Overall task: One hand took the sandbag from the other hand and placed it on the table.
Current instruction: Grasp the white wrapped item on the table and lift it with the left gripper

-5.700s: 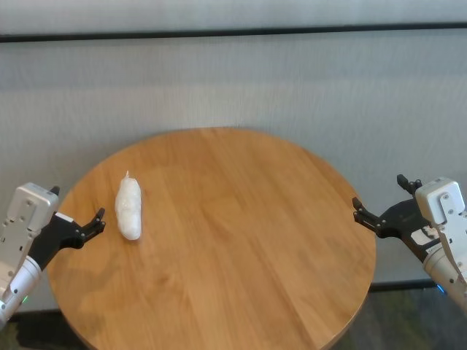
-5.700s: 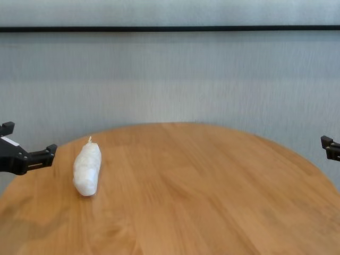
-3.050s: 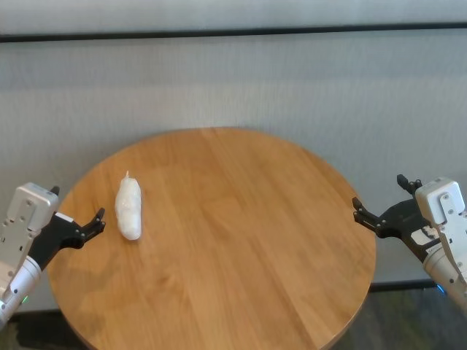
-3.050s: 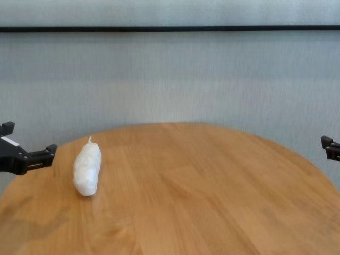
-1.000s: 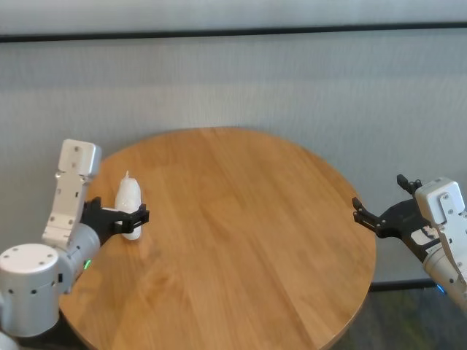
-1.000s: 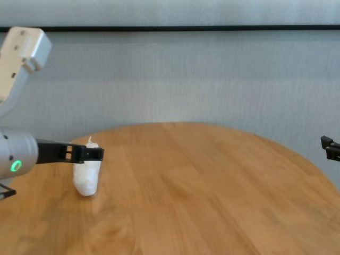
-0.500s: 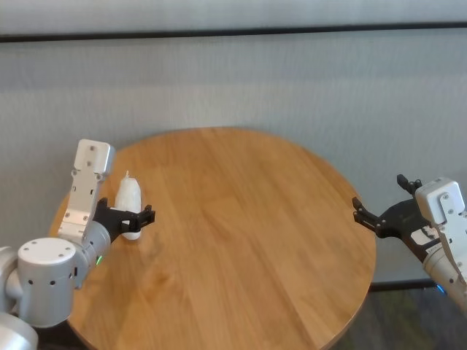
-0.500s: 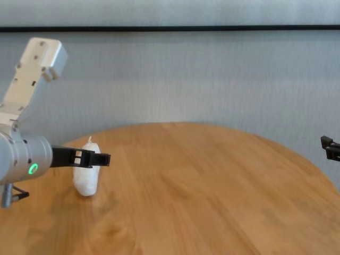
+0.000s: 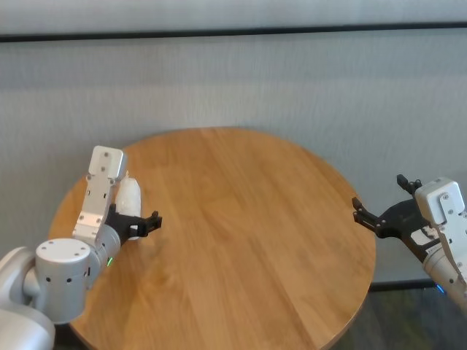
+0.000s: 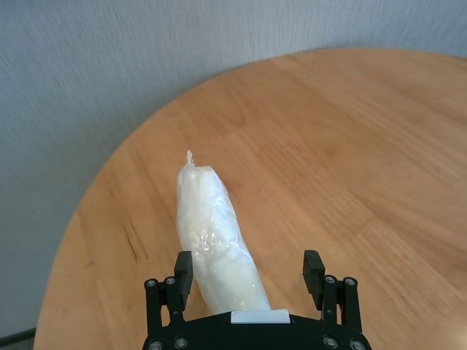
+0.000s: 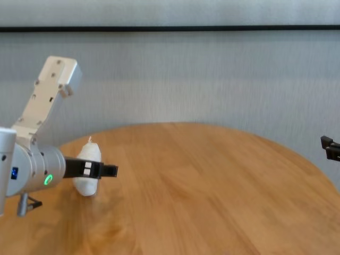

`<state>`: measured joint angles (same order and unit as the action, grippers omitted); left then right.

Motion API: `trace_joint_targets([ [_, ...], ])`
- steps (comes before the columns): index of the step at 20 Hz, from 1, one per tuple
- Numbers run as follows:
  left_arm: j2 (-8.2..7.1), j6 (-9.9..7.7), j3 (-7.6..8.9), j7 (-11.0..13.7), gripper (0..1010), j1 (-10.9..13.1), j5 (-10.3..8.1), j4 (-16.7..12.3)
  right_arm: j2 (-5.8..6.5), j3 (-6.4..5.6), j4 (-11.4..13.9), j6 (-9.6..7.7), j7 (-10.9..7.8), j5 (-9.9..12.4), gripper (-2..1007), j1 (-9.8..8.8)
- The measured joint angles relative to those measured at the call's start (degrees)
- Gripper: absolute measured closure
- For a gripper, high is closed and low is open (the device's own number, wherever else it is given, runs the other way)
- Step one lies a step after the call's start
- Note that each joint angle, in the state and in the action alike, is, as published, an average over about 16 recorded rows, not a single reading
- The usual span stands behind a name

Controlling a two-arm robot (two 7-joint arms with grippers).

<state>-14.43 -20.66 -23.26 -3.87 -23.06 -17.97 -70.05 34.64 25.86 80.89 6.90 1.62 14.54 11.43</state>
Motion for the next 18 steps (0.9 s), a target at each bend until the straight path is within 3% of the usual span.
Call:
trace_joint_targets([
  [8,1.45,1.34,0.10,0.93,10,-1.67,1.21,4.41,0.00,0.00,0.00,0.00,0.00,0.00,3,0.00],
  [18,2.47,2.26,0.50,1.77,10,-3.10,2.80,7.46,0.00,0.00,0.00,0.00,0.00,0.00,3,0.00],
])
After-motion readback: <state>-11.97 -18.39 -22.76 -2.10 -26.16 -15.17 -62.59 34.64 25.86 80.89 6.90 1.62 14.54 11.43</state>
